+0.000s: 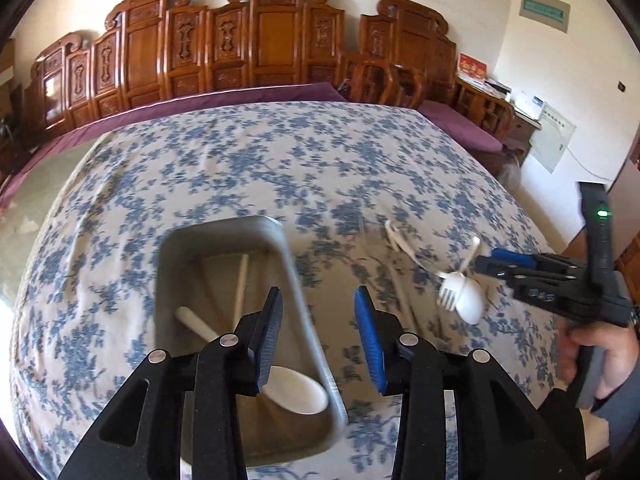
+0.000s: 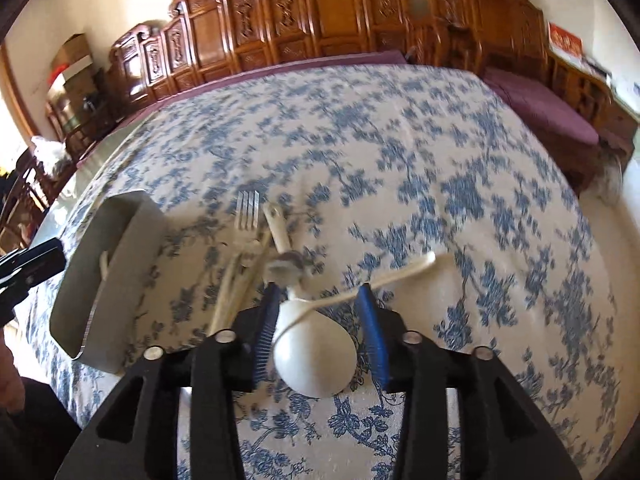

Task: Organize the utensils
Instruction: 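Grasp a white plastic spoon from the pile with the right tool, then lift the white spoon with the right tool while the left tool reaches toward a steel spoon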

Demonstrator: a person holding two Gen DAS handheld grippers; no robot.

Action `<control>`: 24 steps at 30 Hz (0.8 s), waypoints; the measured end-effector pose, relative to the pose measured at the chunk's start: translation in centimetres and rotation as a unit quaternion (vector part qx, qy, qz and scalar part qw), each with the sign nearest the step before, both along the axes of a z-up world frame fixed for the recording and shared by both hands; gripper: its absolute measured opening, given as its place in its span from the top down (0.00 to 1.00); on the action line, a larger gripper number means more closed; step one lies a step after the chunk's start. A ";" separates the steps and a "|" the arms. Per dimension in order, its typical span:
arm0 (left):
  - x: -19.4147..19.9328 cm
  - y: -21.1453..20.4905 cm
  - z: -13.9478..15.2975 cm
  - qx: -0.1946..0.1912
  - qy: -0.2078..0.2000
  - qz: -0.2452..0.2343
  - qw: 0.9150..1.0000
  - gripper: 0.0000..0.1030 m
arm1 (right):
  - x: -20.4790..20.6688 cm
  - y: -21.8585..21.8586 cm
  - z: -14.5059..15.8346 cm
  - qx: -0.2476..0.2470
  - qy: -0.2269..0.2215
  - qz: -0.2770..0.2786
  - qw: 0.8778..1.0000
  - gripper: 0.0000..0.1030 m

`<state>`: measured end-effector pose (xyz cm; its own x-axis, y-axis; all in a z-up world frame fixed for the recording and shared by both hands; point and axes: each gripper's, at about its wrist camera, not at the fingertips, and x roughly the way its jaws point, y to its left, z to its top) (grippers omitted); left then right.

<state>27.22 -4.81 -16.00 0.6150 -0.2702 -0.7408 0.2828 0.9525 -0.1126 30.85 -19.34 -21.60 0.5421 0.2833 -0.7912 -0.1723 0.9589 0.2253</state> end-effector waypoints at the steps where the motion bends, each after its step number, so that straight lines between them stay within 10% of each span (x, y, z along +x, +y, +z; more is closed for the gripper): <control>1: -0.1 -0.5 -0.1 0.001 0.001 -0.004 1.000 0.66 | 0.2 -0.1 -0.6 0.006 0.008 -0.006 1.000 0.53; 14: -0.4 -2.1 -1.1 0.004 0.016 -0.013 1.000 0.66 | 2.5 1.1 -3.5 0.040 0.053 -0.024 0.998 0.47; 24: -0.8 -2.8 -1.1 0.011 0.014 -0.020 1.000 0.66 | 3.5 1.8 -2.7 0.037 0.049 -0.016 0.998 0.87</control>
<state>26.45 -7.59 -17.12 0.5836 -0.2779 -0.7630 0.3173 0.9430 -0.1007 34.37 -17.56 -24.32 0.4723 0.3277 -0.8182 -0.1159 0.9433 0.3110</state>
